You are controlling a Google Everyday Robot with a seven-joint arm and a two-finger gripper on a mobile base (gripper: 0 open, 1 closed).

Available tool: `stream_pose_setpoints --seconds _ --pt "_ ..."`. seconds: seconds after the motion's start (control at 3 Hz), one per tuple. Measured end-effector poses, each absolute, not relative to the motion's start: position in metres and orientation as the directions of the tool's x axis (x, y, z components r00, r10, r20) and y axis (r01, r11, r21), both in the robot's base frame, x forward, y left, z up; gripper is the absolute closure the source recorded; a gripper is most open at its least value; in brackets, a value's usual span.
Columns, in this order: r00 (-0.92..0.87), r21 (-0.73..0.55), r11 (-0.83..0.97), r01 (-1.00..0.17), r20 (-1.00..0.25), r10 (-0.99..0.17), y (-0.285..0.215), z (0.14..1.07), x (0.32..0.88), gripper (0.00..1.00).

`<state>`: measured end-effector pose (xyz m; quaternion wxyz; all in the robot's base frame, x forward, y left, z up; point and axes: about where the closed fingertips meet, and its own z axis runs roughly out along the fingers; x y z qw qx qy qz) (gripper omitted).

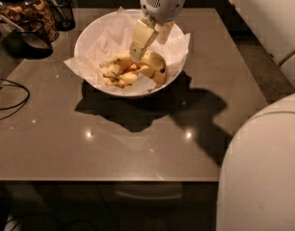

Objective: Pick banana from white bowl

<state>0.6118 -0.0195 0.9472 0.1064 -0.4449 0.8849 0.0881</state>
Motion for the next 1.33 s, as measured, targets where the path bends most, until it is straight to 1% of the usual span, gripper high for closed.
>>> stream_pose_setpoints --seconds 0.33,1.0,1.33 --pt "-0.582 0.061 0.589 -0.806 -0.266 -0.769 -0.019 0.947 0.612 0.34" --pt "-0.583 0.071 0.583 -0.81 -0.213 -0.784 -0.015 0.923 0.616 0.38" --pt "-0.583 0.072 0.582 -0.81 -0.205 -0.786 -0.014 0.919 0.617 0.5"
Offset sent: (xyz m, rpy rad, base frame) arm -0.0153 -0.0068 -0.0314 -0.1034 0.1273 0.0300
